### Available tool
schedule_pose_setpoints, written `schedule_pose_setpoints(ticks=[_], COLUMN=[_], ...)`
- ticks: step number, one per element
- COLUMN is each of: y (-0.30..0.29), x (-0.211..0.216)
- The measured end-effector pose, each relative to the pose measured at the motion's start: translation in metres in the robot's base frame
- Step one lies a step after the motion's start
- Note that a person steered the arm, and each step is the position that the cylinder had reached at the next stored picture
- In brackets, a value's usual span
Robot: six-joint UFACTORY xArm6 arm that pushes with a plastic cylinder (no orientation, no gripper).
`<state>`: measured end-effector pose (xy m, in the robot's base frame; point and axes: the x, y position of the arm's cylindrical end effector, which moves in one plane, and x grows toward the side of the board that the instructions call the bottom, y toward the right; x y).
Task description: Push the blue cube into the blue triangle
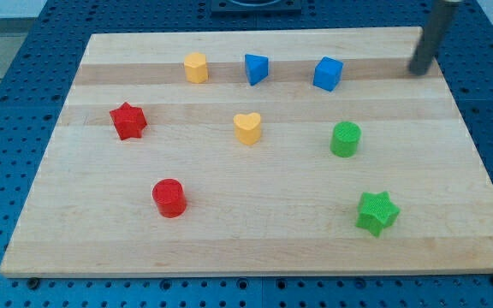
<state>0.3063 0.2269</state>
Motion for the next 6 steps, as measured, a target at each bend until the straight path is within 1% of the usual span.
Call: schedule_pose_setpoints(ticks=[1, 2, 3, 4, 5, 6], y=[-0.059, -0.099, -0.129, -0.167, -0.178, -0.220], x=[0.003, -0.003, 0.017, 0.019, 0.022, 0.022])
